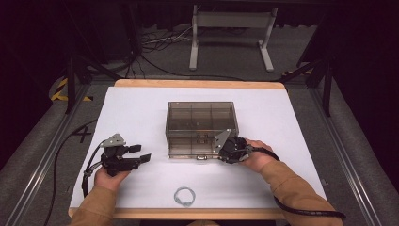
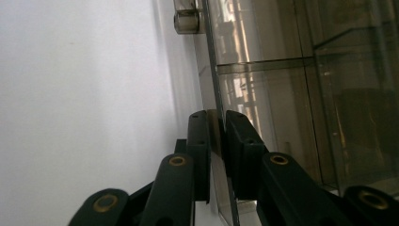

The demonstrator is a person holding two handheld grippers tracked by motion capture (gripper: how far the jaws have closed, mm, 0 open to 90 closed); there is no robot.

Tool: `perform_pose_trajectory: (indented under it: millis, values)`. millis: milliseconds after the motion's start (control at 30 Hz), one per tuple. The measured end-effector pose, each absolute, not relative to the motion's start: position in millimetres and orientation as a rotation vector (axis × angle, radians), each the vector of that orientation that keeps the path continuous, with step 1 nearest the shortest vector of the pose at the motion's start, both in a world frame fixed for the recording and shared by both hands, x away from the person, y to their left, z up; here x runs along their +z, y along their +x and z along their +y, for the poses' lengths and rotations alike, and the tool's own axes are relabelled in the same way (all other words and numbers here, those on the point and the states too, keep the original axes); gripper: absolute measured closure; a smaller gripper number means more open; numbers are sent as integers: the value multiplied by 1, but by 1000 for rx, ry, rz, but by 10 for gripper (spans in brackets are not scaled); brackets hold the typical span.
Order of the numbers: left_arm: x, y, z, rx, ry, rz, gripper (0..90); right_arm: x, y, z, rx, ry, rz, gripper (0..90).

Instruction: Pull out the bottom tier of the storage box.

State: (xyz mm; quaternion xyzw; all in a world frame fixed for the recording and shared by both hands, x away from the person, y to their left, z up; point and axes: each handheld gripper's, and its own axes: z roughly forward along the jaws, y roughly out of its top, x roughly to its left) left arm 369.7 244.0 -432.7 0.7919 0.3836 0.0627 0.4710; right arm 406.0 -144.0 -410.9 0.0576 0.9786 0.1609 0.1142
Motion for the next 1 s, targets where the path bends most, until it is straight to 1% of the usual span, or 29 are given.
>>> perform_pose_trajectory:
  millis: [600, 1000]
  values:
    - [-433, 370, 244, 154, 1939, 942, 368, -411, 385, -144, 438, 127, 2930, 834]
    - [-433, 370, 244, 149, 1942, 946, 368, -411, 377, -143, 433, 112, 2951, 845]
